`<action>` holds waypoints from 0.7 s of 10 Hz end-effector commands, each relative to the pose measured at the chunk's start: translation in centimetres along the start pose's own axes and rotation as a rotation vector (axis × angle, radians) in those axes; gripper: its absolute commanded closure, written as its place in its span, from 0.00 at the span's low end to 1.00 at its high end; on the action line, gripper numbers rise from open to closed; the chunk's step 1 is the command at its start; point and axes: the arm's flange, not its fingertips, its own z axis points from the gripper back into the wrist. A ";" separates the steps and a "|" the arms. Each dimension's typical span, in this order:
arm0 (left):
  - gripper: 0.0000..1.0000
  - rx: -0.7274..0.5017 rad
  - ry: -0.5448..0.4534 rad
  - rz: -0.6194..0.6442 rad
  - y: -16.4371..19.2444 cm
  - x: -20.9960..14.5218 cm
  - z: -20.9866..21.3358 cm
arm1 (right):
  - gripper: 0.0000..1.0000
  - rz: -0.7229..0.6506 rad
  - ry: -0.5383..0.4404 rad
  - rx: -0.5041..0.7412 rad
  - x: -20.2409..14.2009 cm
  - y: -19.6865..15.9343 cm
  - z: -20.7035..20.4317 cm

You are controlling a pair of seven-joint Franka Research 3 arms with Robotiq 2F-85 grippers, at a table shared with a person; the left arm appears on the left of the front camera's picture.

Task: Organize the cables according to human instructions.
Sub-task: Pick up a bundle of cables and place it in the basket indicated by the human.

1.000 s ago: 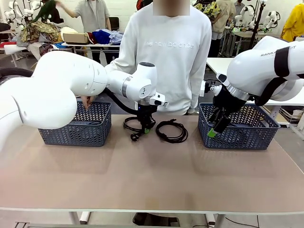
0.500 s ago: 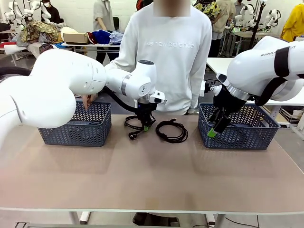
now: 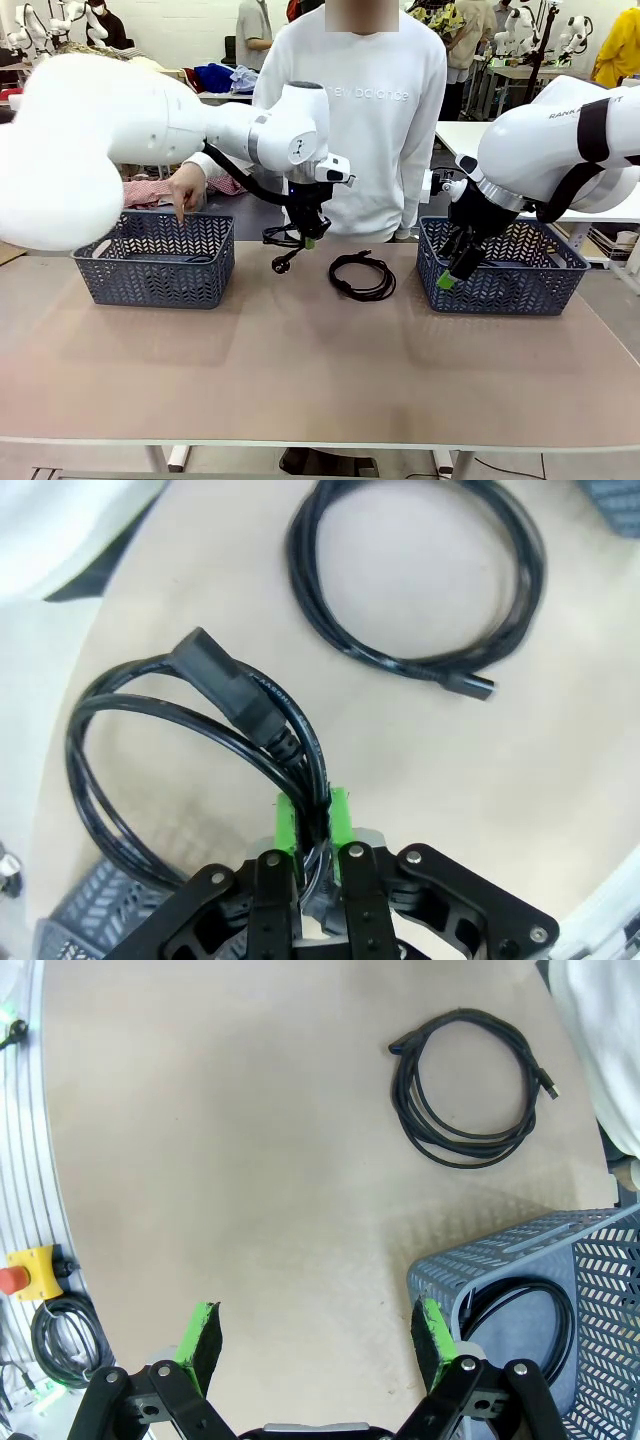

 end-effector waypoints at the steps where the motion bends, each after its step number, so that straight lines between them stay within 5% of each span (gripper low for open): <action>1: 1.00 -0.030 -0.002 -0.081 -0.5 -3.3 2.2 | 0.00 -0.010 0.010 -0.010 0.2 0.0 0.2; 7: 1.00 -0.045 -0.029 -0.555 2.6 -7.9 9.0 | 0.00 -0.010 0.010 -0.010 0.2 0.0 0.2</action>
